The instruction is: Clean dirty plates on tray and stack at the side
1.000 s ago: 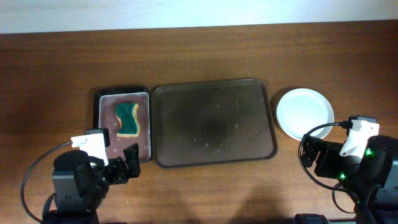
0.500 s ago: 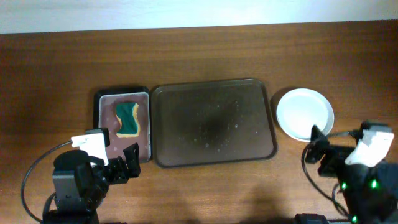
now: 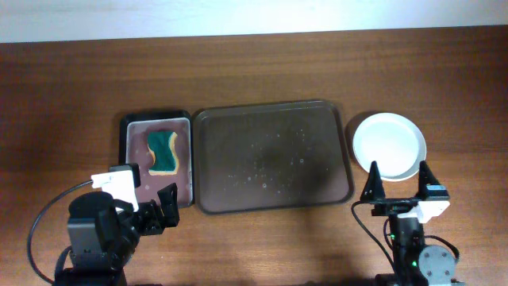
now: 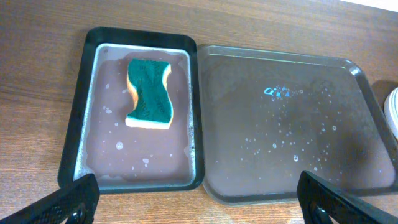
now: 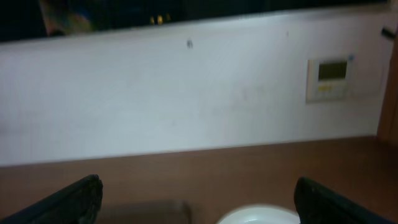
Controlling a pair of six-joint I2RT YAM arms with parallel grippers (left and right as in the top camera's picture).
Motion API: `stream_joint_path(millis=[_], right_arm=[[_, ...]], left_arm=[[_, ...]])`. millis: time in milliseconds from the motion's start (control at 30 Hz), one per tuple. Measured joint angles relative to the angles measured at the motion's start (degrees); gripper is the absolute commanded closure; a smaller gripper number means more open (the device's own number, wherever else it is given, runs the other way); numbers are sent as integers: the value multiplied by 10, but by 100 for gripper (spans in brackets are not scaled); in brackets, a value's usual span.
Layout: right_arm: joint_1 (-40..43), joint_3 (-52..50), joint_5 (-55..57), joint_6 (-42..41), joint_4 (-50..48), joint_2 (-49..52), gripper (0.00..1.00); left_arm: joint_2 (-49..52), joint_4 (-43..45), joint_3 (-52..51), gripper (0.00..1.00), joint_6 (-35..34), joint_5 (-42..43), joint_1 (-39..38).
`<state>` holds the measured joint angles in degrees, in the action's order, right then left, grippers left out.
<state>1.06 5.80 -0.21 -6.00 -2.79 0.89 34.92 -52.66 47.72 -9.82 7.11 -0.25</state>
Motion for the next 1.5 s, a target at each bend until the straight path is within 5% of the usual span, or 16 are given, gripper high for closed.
stream_joint_path(millis=[167, 1067, 1333, 1500], right_arm=[[-1, -51, 0, 0, 73, 0, 1], [-12, -51, 0, 0, 72, -1, 1], [-12, -51, 0, 0, 72, -1, 1], [-12, -51, 0, -1, 72, -2, 1]], left_arm=[[0, 0, 0, 0, 0, 0, 0], [-59, -18, -10, 1, 11, -28, -1], [-274, 245, -255, 0, 45, -44, -1], [-338, 508, -411, 0, 71, -35, -1]])
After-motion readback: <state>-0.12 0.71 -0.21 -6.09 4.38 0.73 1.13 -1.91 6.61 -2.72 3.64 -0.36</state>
